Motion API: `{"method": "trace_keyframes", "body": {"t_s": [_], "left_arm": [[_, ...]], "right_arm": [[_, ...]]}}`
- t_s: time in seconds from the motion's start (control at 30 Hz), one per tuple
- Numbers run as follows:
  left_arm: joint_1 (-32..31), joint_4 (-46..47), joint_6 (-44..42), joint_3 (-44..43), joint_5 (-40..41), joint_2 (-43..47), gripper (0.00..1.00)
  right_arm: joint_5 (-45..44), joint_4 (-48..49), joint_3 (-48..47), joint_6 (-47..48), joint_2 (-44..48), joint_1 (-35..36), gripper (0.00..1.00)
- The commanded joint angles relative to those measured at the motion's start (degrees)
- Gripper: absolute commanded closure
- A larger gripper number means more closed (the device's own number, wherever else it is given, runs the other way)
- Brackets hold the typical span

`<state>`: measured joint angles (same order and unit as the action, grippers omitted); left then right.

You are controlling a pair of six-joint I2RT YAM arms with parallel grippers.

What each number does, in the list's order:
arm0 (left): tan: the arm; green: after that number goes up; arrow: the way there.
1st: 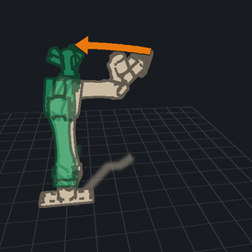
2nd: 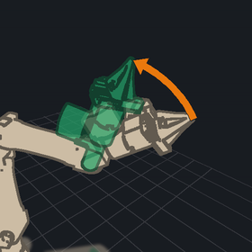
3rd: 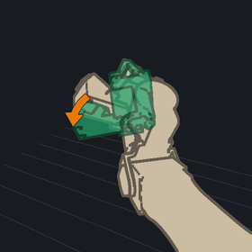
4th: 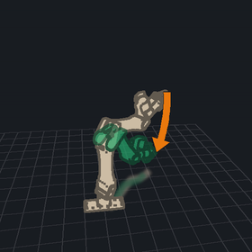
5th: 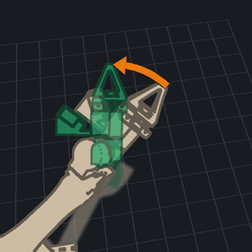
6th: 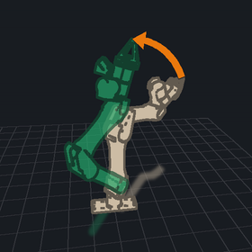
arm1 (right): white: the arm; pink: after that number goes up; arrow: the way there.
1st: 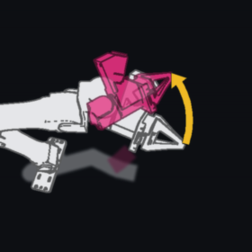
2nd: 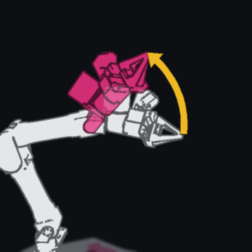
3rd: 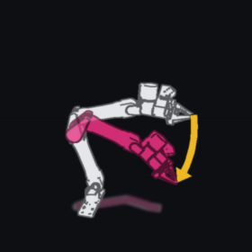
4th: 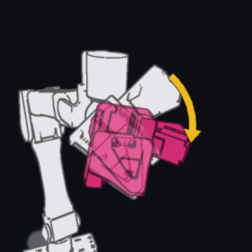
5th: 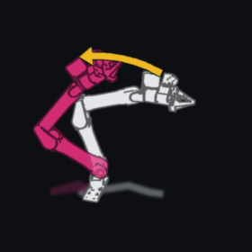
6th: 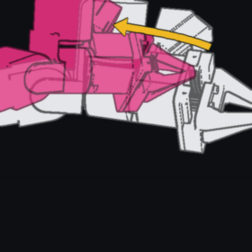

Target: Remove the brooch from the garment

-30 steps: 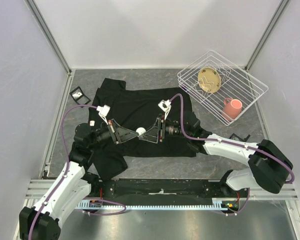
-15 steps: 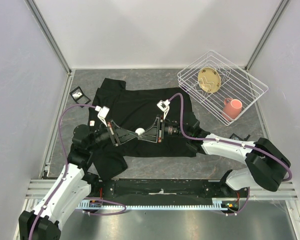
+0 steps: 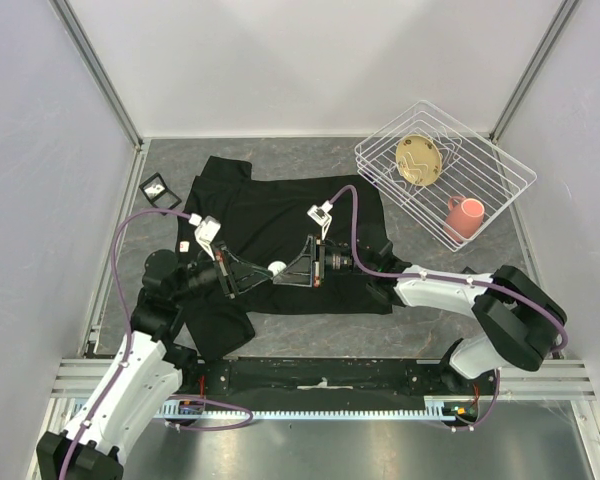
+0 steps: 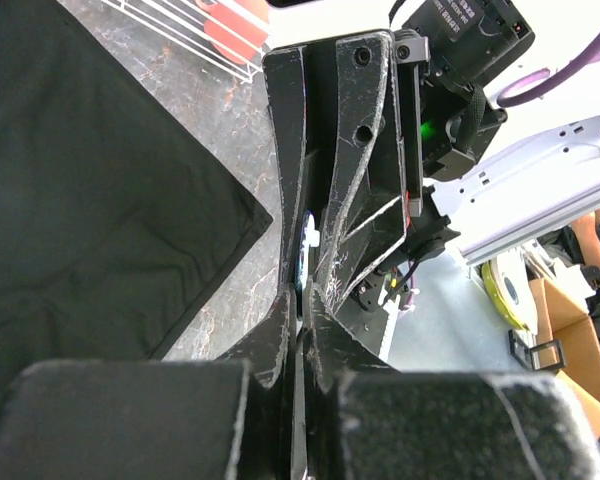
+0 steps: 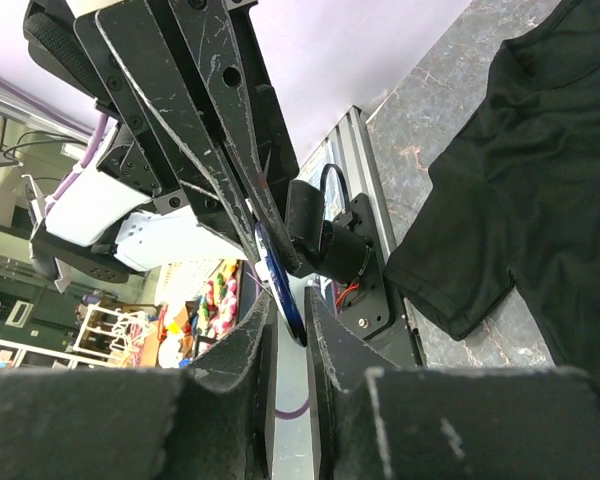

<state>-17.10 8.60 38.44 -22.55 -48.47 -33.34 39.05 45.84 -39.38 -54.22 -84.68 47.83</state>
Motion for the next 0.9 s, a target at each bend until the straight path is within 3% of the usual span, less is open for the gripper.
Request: {"method": "trace_keyframes", "body": {"t_s": [0.0,0.13,0.87], "left_arm": [[-0.56,0.72,-4.77,-3.29,-5.06,1.87,0.98],[-0.56,0.63,-5.39,-3.29,-4.45,3.37,0.98],[-0.56,-2.01,-8.64,-4.0,-1.45,9.35,0.98]], "right_arm": [[-2.13,3.72,-1.67,-3.08,-1.01,-0.02,0.8],[-4.07,3.81,-1.41,-5.71,-1.36,-0.11,0.85],[-10.49,13.84,1.14,-22.95,-4.17,-0.02,0.87]]}}
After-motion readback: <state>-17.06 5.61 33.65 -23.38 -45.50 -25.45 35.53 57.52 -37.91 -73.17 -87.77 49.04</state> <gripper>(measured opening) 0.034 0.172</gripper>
